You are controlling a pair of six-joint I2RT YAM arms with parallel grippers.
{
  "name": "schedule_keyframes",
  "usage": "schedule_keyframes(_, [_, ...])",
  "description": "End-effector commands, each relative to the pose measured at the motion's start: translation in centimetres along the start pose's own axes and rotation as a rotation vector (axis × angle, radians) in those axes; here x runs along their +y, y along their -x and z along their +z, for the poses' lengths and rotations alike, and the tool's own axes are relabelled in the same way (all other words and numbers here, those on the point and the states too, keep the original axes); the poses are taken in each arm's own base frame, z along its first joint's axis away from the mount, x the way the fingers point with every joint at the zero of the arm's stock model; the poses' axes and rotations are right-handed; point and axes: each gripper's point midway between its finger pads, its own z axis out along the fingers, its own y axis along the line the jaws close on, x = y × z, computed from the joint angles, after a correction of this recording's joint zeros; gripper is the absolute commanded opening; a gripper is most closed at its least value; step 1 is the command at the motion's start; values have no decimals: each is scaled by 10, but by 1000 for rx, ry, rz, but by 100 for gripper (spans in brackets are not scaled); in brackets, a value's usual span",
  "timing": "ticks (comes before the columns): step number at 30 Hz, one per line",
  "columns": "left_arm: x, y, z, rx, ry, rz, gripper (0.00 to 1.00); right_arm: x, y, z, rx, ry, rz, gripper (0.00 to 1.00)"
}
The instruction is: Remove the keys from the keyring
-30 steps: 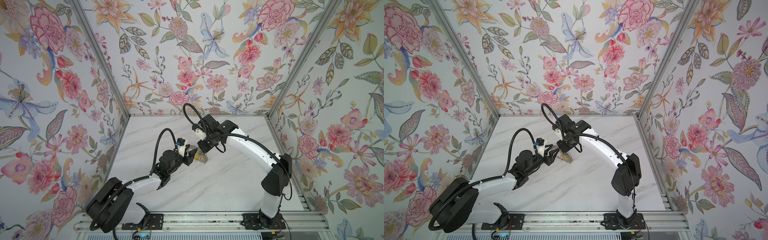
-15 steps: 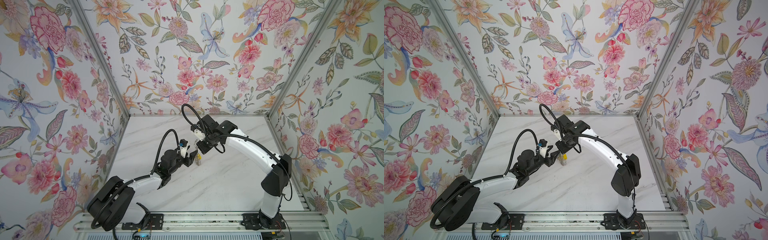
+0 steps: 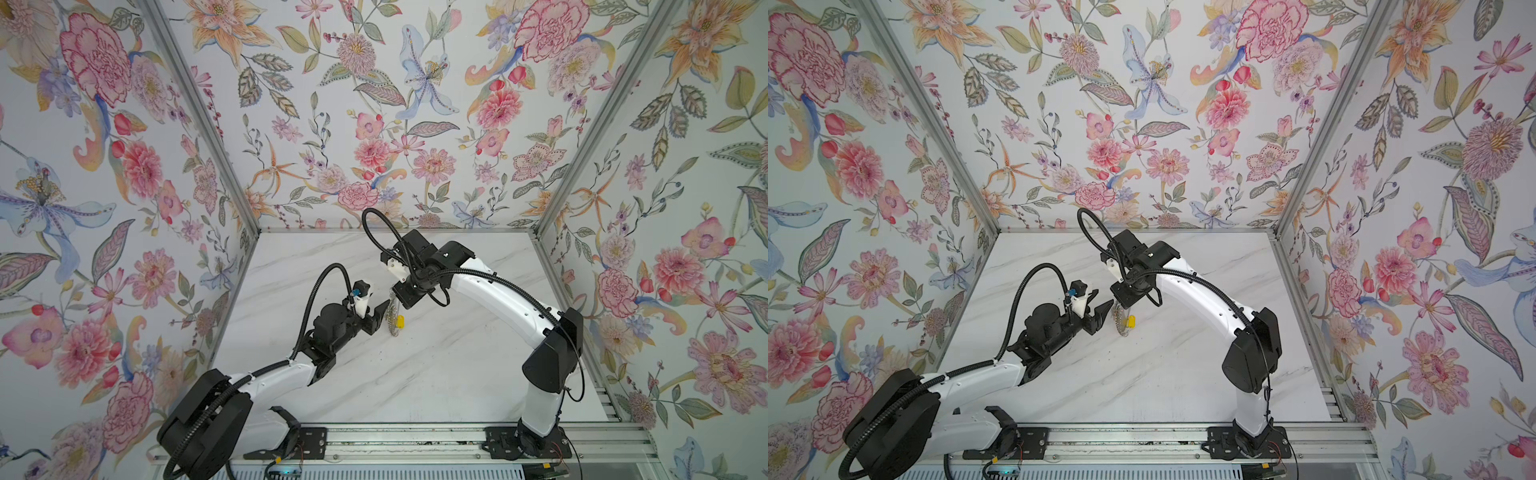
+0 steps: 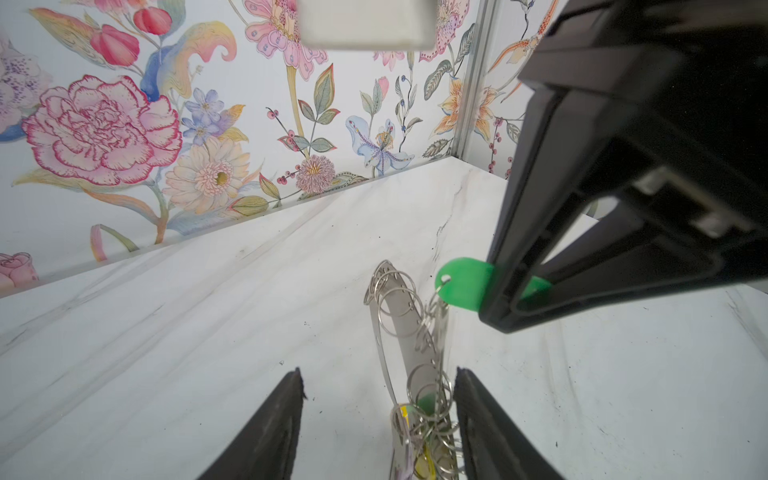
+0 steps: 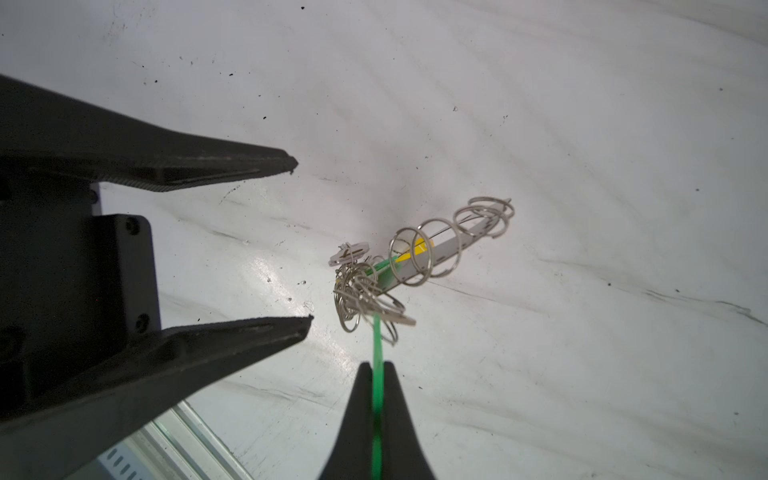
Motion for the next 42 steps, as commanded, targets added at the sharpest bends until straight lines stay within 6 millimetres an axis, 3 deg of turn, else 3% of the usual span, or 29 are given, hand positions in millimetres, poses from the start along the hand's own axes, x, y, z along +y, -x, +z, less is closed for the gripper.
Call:
schedule_keyframes(1, [5, -1, -8, -4, 35, 61, 61, 4, 2, -6, -10, 11, -35, 5])
schedule_keyframes(19, [-5, 15, 11, -4, -36, 118, 55, 12, 4, -8, -18, 21, -59, 5])
schedule_keyframes(34, [-6, 6, 17, 21, -46, 125, 43, 23, 7, -16, -39, 36, -87, 5])
schedule_keyframes(42, [-6, 3, 18, 32, -50, 134, 51, 19, 6, -18, -42, 13, -95, 5])
